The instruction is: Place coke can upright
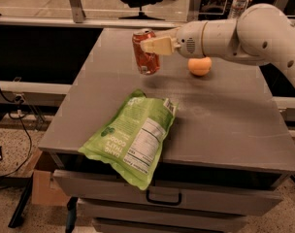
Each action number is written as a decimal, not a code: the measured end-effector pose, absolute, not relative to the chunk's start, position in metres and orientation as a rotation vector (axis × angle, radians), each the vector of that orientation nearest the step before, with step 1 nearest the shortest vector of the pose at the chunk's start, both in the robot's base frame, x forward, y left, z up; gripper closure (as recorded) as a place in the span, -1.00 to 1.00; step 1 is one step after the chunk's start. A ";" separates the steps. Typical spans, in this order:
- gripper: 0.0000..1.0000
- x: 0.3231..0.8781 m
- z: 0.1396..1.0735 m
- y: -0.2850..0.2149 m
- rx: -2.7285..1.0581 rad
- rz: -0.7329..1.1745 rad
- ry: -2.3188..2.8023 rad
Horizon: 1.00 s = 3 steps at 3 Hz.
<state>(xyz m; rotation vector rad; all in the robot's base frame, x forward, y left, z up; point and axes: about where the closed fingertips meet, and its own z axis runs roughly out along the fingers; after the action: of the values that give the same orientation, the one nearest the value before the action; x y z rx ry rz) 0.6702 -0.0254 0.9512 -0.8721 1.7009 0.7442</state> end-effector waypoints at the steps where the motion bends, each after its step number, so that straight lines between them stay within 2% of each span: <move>1: 1.00 0.674 0.940 -0.030 -0.815 0.774 1.658; 3: 0.00 0.680 0.913 -0.048 -0.803 0.818 1.641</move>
Offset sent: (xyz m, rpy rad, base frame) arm 0.0125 -0.0275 -0.0414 0.1096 -0.0150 0.0049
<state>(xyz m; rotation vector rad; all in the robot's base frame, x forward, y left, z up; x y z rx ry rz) 0.6805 -0.0477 0.9130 -0.8034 1.6413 0.8182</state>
